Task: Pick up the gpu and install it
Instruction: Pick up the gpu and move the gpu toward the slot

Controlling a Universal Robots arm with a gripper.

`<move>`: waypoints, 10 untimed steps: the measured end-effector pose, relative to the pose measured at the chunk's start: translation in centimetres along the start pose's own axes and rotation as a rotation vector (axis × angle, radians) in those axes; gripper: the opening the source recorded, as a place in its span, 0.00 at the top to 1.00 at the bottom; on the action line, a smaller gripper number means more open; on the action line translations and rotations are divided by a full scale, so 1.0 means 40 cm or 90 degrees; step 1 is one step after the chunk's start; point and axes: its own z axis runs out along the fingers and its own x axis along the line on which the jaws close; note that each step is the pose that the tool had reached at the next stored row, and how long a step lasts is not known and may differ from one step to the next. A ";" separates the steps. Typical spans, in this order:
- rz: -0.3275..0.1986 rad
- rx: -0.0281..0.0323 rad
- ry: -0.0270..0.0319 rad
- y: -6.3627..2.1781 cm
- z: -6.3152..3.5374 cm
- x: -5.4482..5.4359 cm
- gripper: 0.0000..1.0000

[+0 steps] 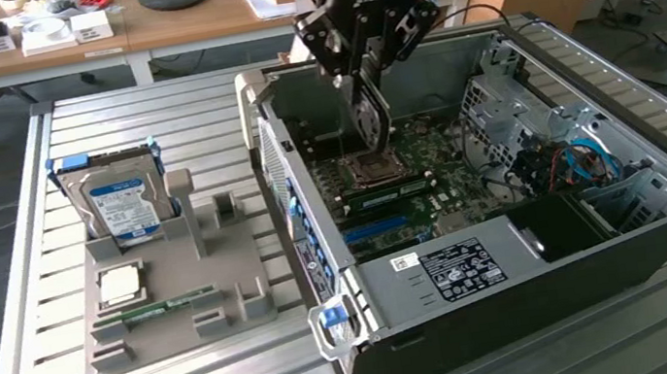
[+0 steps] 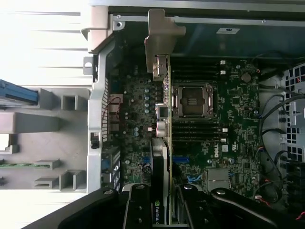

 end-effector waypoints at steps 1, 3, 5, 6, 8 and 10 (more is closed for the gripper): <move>0.000 -0.0001 0.0000 0.000 0.000 -0.005 0.73; 0.000 -0.0003 0.0000 0.000 0.000 -0.015 0.73; 0.000 -0.0007 0.0000 0.001 0.001 -0.025 0.73; 0.000 -0.0008 0.0000 0.001 0.001 -0.029 0.73; 0.000 -0.0010 0.0000 0.001 0.001 -0.039 0.73; 0.000 -0.0013 0.0000 0.001 0.001 -0.049 0.73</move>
